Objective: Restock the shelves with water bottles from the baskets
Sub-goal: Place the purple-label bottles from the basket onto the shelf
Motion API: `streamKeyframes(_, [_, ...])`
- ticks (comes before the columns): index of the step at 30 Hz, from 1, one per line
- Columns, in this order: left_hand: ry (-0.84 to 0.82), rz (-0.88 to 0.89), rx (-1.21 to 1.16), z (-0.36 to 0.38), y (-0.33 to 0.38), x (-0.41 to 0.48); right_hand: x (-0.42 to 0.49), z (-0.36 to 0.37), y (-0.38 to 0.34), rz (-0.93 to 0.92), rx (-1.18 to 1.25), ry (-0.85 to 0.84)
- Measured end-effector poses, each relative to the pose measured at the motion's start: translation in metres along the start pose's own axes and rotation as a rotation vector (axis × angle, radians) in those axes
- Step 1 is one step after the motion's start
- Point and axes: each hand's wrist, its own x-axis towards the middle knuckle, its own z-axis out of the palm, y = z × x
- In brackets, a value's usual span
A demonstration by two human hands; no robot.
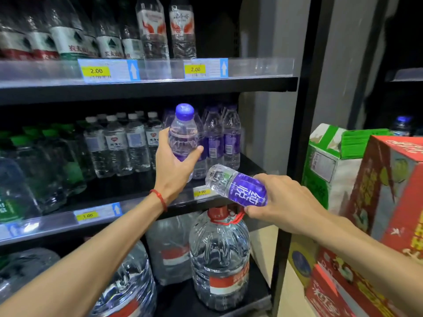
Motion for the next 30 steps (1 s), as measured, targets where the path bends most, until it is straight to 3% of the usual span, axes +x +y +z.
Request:
streamKeyframes(14, [0.044,-0.412,-0.004,0.033,-0.052,0.020,0.002,0.020,0.005,0.018,-0.035,-0.017])
streamKeyframes(18, [0.122,-0.409,0.011,0.041,-0.080,0.035,0.005,0.022,0.004,0.008,-0.035,-0.023])
streamKeyframes(20, [0.081,-0.459,0.077,0.048,-0.092,0.038,0.008,0.025,0.004,-0.001,-0.041,-0.030])
streamKeyframes(30, [0.064,-0.472,0.078,0.046,-0.064,0.034,0.006,0.033,0.008,-0.059,-0.113,-0.017])
